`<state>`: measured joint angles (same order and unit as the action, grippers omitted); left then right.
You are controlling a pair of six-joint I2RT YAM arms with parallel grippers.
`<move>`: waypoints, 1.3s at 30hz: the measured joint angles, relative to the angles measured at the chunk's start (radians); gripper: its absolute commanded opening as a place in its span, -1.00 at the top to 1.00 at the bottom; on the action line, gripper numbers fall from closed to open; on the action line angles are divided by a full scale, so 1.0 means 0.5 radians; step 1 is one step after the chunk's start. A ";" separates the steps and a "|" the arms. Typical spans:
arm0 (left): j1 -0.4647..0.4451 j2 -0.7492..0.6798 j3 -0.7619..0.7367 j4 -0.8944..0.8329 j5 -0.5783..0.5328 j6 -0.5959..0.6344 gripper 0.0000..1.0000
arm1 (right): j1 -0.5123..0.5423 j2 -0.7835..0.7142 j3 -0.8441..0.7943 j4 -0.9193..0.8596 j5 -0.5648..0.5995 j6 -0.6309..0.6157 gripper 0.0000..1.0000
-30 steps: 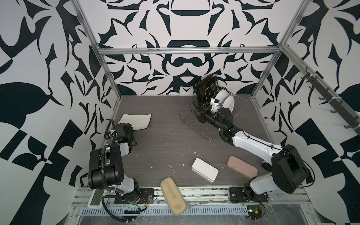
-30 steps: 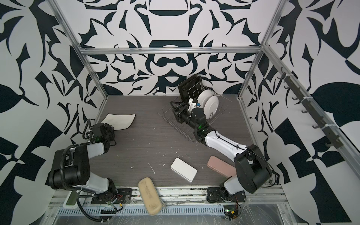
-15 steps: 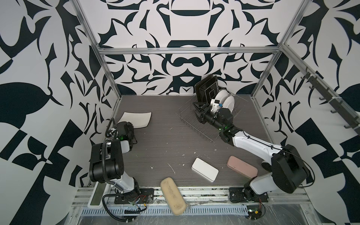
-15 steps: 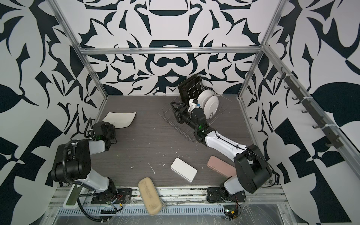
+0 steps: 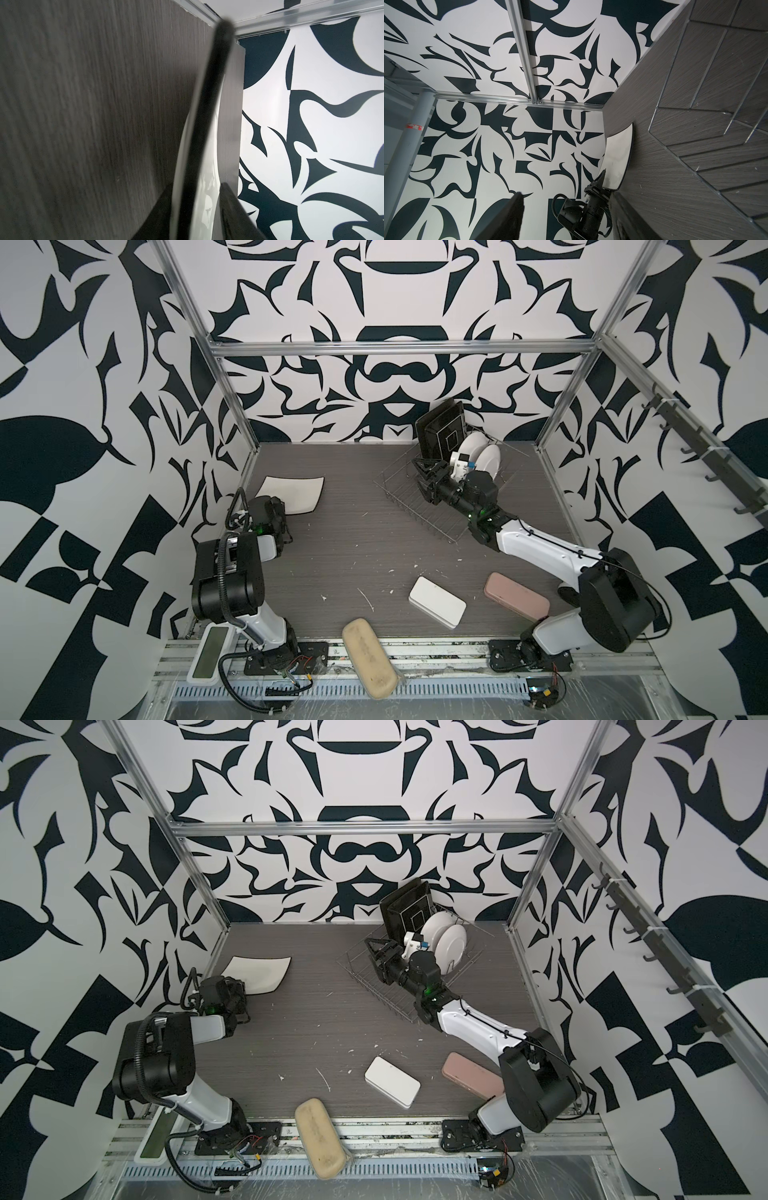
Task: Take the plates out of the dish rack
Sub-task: 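Lower the white square plate flat onto the table with the left gripper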
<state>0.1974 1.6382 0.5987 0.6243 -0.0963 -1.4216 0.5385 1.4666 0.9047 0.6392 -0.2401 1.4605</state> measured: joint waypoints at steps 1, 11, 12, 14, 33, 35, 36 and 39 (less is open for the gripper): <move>0.000 0.008 0.002 -0.002 -0.001 -0.001 0.14 | -0.001 0.000 -0.002 0.000 0.000 0.000 -0.39; 0.000 0.017 0.002 -0.042 0.000 -0.001 -0.06 | -0.002 0.000 -0.013 -0.017 0.001 0.000 -0.38; 0.000 0.017 0.003 -0.047 0.001 0.004 -0.12 | -0.002 0.000 -0.014 -0.018 0.001 -0.001 -0.38; 0.000 0.018 0.005 -0.059 0.000 0.005 -0.24 | -0.002 -0.002 -0.019 -0.019 0.002 -0.001 -0.38; 0.000 0.018 0.014 -0.169 0.001 0.003 -0.64 | -0.014 -0.056 -0.047 -0.031 0.002 -0.001 -0.39; 0.000 0.018 0.021 -0.179 0.001 0.004 -0.67 | -0.014 -0.056 -0.047 -0.031 0.002 -0.001 -0.38; 0.000 0.018 0.028 -0.188 0.001 0.005 -0.68 | -0.014 -0.056 -0.047 -0.031 0.002 -0.001 -0.39; 0.000 0.018 0.053 -0.218 0.001 0.009 -0.68 | -0.014 -0.056 -0.047 -0.031 0.002 -0.001 -0.38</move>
<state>0.1974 1.6470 0.6250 0.5152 -0.0959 -1.4170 0.5312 1.4387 0.8810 0.6235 -0.2394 1.4601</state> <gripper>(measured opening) 0.841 0.692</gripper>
